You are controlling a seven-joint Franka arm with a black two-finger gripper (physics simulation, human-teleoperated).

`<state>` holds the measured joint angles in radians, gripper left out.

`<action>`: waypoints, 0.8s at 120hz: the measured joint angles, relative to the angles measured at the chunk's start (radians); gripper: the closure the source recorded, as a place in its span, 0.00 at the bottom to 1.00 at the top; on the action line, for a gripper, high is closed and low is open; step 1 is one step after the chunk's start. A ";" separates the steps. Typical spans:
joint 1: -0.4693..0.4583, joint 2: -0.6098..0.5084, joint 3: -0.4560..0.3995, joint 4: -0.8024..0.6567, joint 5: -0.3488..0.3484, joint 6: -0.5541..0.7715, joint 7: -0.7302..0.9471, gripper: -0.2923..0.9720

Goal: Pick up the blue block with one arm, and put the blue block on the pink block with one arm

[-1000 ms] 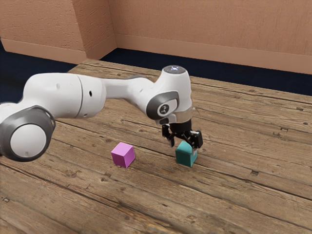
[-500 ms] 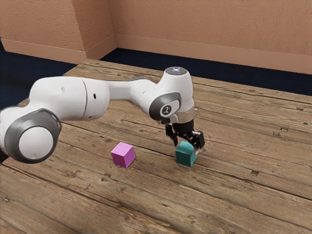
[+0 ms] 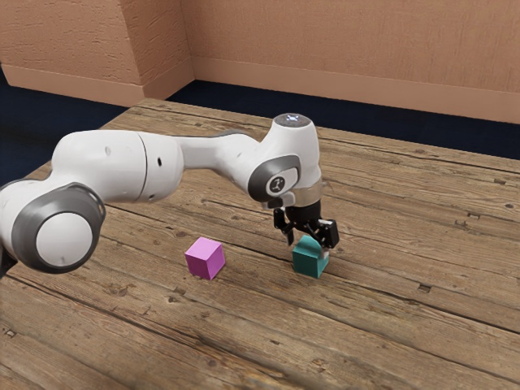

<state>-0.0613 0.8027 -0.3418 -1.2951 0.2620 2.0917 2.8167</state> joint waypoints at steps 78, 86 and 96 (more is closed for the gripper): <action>0.000 0.020 -0.006 0.000 0.000 0.015 -0.023 0.23; 0.000 0.019 -0.006 0.000 0.000 0.017 -0.025 0.23; 0.000 0.019 -0.005 0.000 0.000 0.019 -0.029 0.32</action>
<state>-0.0613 0.8215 -0.3471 -1.2951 0.2618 2.1110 2.7877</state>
